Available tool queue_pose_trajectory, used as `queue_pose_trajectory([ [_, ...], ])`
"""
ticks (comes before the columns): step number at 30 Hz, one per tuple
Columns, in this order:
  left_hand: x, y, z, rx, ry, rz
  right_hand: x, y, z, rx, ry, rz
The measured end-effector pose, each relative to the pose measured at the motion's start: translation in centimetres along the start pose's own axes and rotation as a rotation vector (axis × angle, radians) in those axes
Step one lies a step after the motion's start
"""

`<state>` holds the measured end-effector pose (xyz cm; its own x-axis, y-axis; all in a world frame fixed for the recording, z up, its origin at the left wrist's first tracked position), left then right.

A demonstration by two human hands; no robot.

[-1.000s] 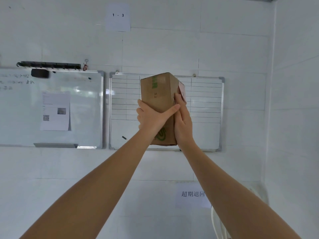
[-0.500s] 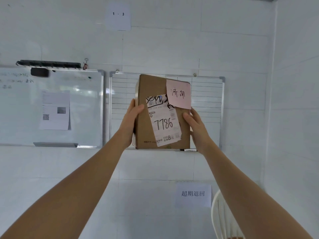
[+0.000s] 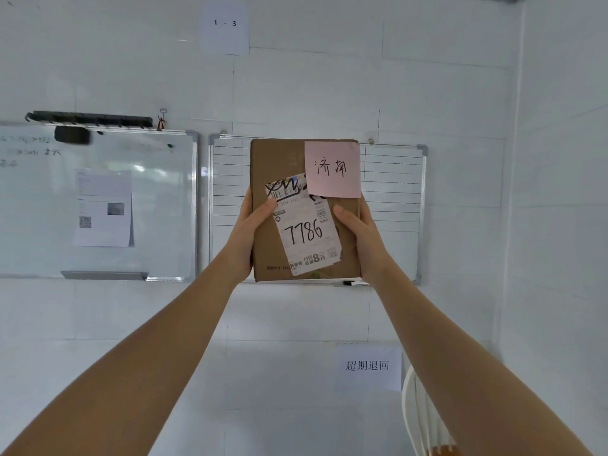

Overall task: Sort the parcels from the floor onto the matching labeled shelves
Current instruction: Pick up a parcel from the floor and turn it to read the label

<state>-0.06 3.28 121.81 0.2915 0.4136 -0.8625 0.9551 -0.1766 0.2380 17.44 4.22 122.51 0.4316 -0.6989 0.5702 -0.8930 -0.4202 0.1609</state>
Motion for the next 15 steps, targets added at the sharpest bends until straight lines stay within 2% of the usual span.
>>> queue_pose_trajectory([
  [15,-0.3,-3.4,1.1,-0.057,0.013,0.015,-3.4,2.5,0.4,0.006,0.043,-0.041],
])
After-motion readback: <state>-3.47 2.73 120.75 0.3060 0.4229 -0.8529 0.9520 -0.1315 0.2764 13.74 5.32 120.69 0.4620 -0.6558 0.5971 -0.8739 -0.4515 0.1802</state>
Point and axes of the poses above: each hand's wrist, its own z-axis away from the middle knuckle, its own y-axis out of the palm, x = y × z, the point moved 9 cm from there along -z, towards the middle knuckle, and after that the axes turned 11 degrees about -y, right-handed, at the moved point
